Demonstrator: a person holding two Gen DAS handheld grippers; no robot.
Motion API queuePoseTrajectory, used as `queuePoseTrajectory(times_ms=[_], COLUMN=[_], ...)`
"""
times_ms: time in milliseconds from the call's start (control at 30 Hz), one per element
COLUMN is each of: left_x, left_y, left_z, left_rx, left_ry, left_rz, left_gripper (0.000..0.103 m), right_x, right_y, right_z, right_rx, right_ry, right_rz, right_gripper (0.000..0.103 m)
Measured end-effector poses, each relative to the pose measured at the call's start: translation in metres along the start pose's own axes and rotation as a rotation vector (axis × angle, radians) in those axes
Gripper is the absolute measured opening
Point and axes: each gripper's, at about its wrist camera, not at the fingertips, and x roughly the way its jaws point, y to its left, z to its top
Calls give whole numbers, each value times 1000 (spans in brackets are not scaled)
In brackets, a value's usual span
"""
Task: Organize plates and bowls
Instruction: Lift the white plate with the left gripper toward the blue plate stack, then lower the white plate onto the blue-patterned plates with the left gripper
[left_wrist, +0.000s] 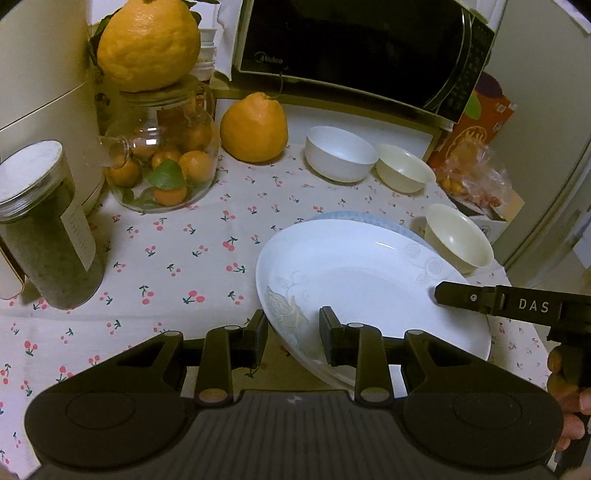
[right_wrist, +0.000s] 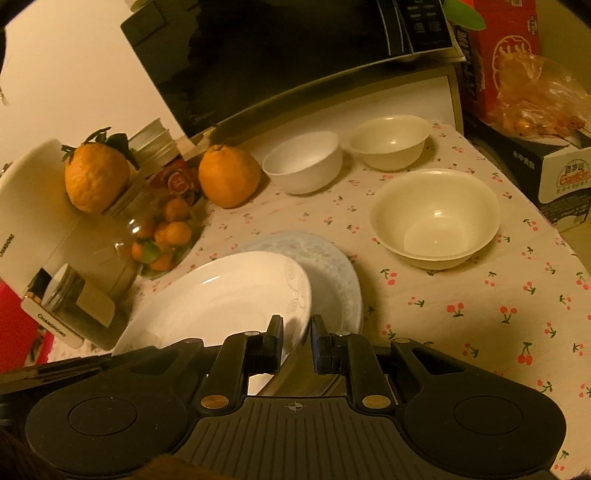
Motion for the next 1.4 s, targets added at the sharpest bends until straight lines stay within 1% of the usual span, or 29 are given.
queuePoseTrajectory(times_ms=[467,733,967,1400], left_x=[10,13,18,21], left_y=[-9,-16,-19,-29], left_z=[-1,-1,0,0], left_rx=[23,38,10,-17], left_ry=[14,11,13,9], left_rz=[56,82,102,172], left_gripper=[27,27,27,28], right_x=[6,8,8,4], right_y=[-1,-3,1,7], right_z=[-1,-1,0,-2], right_rx=[-11,-29,-69,-81], right_ry=[13,7,-14,-34], right_rz=[-27,-50,-79,-125], right_gripper=[16,16,16,15])
